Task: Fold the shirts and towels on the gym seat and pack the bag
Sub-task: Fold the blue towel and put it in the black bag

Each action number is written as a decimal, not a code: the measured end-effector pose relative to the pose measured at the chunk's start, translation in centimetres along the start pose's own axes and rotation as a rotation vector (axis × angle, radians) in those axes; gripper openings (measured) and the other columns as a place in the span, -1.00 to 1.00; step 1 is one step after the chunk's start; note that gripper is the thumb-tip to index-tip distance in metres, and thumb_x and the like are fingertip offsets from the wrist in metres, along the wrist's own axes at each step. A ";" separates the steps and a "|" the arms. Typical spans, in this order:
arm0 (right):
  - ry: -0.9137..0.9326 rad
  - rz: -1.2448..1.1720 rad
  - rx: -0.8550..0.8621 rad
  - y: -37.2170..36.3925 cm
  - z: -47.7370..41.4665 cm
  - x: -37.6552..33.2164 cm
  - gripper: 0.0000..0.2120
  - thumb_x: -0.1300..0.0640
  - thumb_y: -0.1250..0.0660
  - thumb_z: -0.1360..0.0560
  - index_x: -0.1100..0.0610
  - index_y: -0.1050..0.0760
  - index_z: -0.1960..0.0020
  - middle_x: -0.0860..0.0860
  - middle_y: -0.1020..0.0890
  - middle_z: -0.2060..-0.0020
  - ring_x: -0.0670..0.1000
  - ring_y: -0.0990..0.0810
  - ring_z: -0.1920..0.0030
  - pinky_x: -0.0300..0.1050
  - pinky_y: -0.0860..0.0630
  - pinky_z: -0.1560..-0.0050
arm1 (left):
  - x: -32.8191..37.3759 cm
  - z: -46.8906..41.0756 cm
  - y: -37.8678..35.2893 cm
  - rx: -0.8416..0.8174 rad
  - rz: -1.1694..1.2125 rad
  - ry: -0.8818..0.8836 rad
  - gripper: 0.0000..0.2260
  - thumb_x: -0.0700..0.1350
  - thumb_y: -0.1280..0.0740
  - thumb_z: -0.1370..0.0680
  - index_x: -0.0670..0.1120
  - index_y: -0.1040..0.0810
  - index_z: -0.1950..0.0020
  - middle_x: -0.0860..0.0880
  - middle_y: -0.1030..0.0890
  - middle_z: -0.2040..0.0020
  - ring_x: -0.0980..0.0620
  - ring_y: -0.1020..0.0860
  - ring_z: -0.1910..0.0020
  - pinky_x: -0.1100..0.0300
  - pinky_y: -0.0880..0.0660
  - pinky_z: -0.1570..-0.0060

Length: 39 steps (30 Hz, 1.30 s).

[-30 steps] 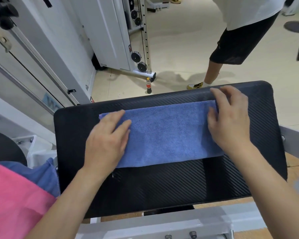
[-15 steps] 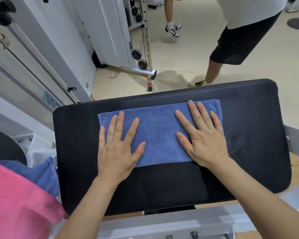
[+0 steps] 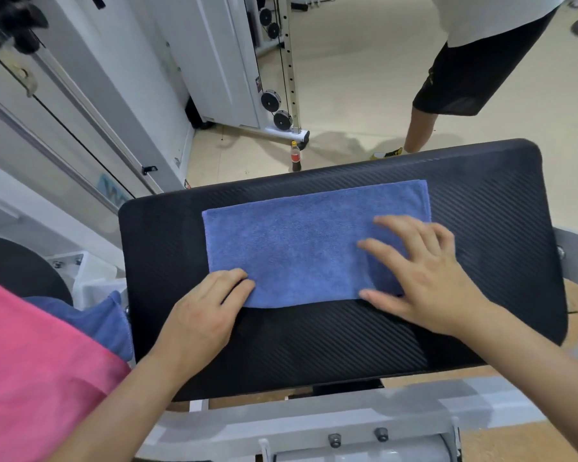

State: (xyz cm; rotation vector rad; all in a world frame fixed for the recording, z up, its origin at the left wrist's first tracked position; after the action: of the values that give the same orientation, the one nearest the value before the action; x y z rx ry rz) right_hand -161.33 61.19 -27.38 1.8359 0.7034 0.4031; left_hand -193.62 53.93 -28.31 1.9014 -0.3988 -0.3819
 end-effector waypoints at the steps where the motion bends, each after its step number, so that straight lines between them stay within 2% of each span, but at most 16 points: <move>1: 0.048 0.042 -0.028 0.4 1.0 0.2 -0.47 -0.26 -0.25 -0.44 0.01 -0.42 -0.29 0.11 -0.39 -0.33 0.16 -0.40 -0.30 0.17 -0.27 -0.18 | -0.1 -0.1 0.0 0.006 -0.020 -0.010 -0.70 -0.31 -0.15 -0.51 -0.22 -0.59 -0.15 -0.15 -0.57 -0.13 -0.12 -0.52 -0.08 0.07 -0.47 -0.06; 5: 0.093 0.086 -0.080 0.5 4.2 2.1 -0.58 -0.06 -0.25 -0.45 0.05 -0.40 -0.27 0.09 -0.46 -0.23 0.12 -0.49 -0.17 0.12 -0.38 -0.03 | 0.1 -0.4 -0.2 0.002 -0.088 0.000 -0.65 -0.37 -0.22 -0.38 -0.18 -0.54 -0.14 -0.16 -0.54 -0.12 -0.16 -0.48 -0.09 0.02 -0.39 -0.08; 9: 0.079 0.055 0.052 -0.4 4.6 2.8 -0.66 0.18 -0.23 -0.47 0.11 -0.41 -0.24 0.10 -0.51 -0.20 0.11 -0.51 -0.15 0.06 -0.44 0.08 | -0.7 -0.8 -0.3 0.008 0.041 0.105 -0.69 -0.23 -0.20 -0.41 -0.18 -0.56 -0.11 -0.14 -0.55 -0.09 -0.15 -0.51 -0.06 0.04 -0.43 0.01; 12: 0.030 0.000 0.122 -1.2 4.7 2.5 -0.70 0.19 -0.22 -0.49 0.13 -0.45 -0.22 0.10 -0.53 -0.20 0.12 -0.53 -0.15 0.02 -0.43 0.09 | -1.6 -0.7 0.4 -0.011 0.063 0.110 -0.72 -0.14 -0.25 -0.41 -0.13 -0.56 -0.09 -0.09 -0.55 -0.09 -0.13 -0.50 -0.08 0.03 -0.43 0.05; 15: -0.046 -0.029 0.150 -1.1 4.6 1.8 -0.74 0.18 -0.23 -0.50 0.14 -0.55 -0.15 0.06 -0.59 -0.16 0.06 -0.54 -0.14 0.00 -0.38 0.02 | -1.9 -1.6 1.5 -0.046 0.023 0.109 -0.79 -0.16 -0.40 -0.36 -0.09 -0.61 0.01 -0.04 -0.59 -0.03 -0.10 -0.50 -0.09 0.06 -0.40 0.09; 17: -0.100 -0.085 0.117 -0.3 4.2 1.5 -0.75 0.15 -0.21 -0.51 0.12 -0.60 -0.10 0.00 -0.61 -0.12 0.01 -0.55 -0.11 -0.02 -0.34 -0.03 | -1.7 -2.3 2.6 -0.042 0.134 0.168 -0.87 -0.10 -0.35 -0.37 -0.06 -0.62 0.12 0.06 -0.60 0.06 -0.01 -0.51 -0.07 0.11 -0.39 0.08; 20: -0.306 -0.362 -0.005 2.2 3.5 0.8 -0.81 0.18 -0.21 -0.54 0.05 -0.59 -0.03 -0.12 -0.65 0.07 -0.04 -0.60 0.08 -0.04 -0.45 0.05 | -1.2 -3.1 5.8 0.090 0.506 0.463 -0.85 -0.14 -0.25 -0.36 0.01 -0.58 0.17 0.17 -0.60 0.14 0.16 -0.53 0.04 0.20 -0.45 0.01; 22: -0.471 -0.647 -0.125 4.0 3.4 0.0 -0.81 0.27 -0.25 -0.55 0.05 -0.60 0.05 -0.05 -0.63 0.26 -0.01 -0.57 0.23 -0.03 -0.47 0.13 | -1.1 -3.5 8.6 0.226 0.658 0.632 -0.80 -0.14 -0.23 -0.37 0.11 -0.56 0.13 0.24 -0.60 0.13 0.27 -0.54 0.11 0.38 -0.43 0.09; 23: -0.504 -0.787 -0.195 5.0 3.4 -0.8 -0.77 0.30 -0.25 -0.55 0.04 -0.62 0.08 -0.01 -0.64 0.27 0.01 -0.57 0.23 -0.03 -0.47 0.12 | -1.1 -3.8 10.0 0.286 0.674 0.655 -0.80 -0.14 -0.23 -0.40 0.15 -0.53 0.12 0.28 -0.59 0.17 0.31 -0.52 0.17 0.44 -0.41 0.15; 26: -0.516 -1.248 -0.398 7.2 4.3 -3.8 -0.69 0.39 -0.19 -0.57 0.14 -0.64 0.14 0.03 -0.65 0.25 -0.07 -0.56 0.22 -0.23 -0.46 0.13 | -0.9 -5.0 13.8 0.370 0.558 0.596 -0.78 -0.18 -0.27 -0.51 0.17 -0.51 0.07 0.27 -0.55 0.24 0.32 -0.45 0.25 0.50 -0.34 0.20; 27: -0.510 -1.335 -0.467 7.4 4.8 -4.6 -0.70 0.38 -0.17 -0.58 0.18 -0.64 0.13 0.06 -0.64 0.23 -0.07 -0.56 0.20 -0.26 -0.46 0.12 | -0.8 -5.7 14.6 0.366 0.478 0.537 -0.80 -0.21 -0.28 -0.53 0.10 -0.54 0.00 0.25 -0.53 0.20 0.28 -0.42 0.24 0.54 -0.31 0.18; 29: -0.501 -1.419 -0.547 7.2 6.0 -5.8 -0.76 0.36 -0.18 -0.59 0.27 -0.62 0.09 0.14 -0.62 0.20 -0.01 -0.54 0.19 -0.22 -0.47 0.10 | -0.6 -7.4 15.8 0.365 0.315 0.406 -0.82 -0.23 -0.30 -0.56 -0.11 -0.56 -0.14 0.15 -0.52 0.07 0.24 -0.39 0.17 0.59 -0.25 0.10; 31: -0.553 -1.478 -0.538 6.4 7.1 -6.2 -0.80 0.34 -0.21 -0.59 0.31 -0.60 0.08 0.16 -0.59 0.21 0.01 -0.50 0.20 -0.19 -0.46 0.12 | -0.6 -9.6 15.9 0.328 0.223 0.269 -0.78 -0.17 -0.32 -0.55 -0.16 -0.56 -0.18 0.06 -0.56 0.04 0.12 -0.43 0.11 0.53 -0.26 0.07; 35: -0.731 -1.366 -0.477 4.1 8.3 -6.2 -0.75 0.38 -0.18 -0.58 0.25 -0.61 0.12 0.07 -0.60 0.32 -0.05 -0.50 0.30 -0.18 -0.43 0.17 | -0.9 -15.4 11.8 0.057 0.182 0.144 -0.77 -0.02 -0.24 -0.60 -0.03 -0.52 -0.22 -0.02 -0.62 -0.04 -0.05 -0.54 -0.02 0.05 -0.44 -0.01; 37: -0.788 -1.202 -0.437 2.5 8.2 -5.8 -0.73 0.35 -0.19 -0.57 0.18 -0.60 0.17 0.04 -0.60 0.35 -0.05 -0.53 0.32 -0.06 -0.46 0.13 | -0.8 -18.5 8.5 -0.060 0.142 0.097 -0.75 0.04 -0.19 -0.61 0.02 -0.50 -0.24 -0.01 -0.61 -0.06 -0.10 -0.55 -0.05 -0.02 -0.47 0.02; 39: -0.866 -1.034 -0.419 1.2 7.7 -5.2 -0.75 0.26 -0.20 -0.56 0.13 -0.59 0.20 0.02 -0.63 0.36 -0.08 -0.59 0.35 -0.02 -0.52 0.12 | -0.6 -21.0 5.6 -0.134 0.088 0.085 -0.73 0.09 -0.15 -0.62 0.06 -0.49 -0.25 0.02 -0.59 -0.10 -0.10 -0.54 -0.07 -0.03 -0.47 0.04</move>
State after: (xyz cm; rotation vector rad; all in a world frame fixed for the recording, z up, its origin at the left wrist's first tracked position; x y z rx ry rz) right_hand -160.55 51.98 -28.81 0.8955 0.7528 -0.8208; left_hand -185.32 69.69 -15.77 1.7566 -0.3889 -0.2622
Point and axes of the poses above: each hand's wrist, its own z-axis away from the middle knuckle, its own y-axis out of the back of the hand, x = y × z, the point moved 1 cm from there along -z, towards the middle knuckle
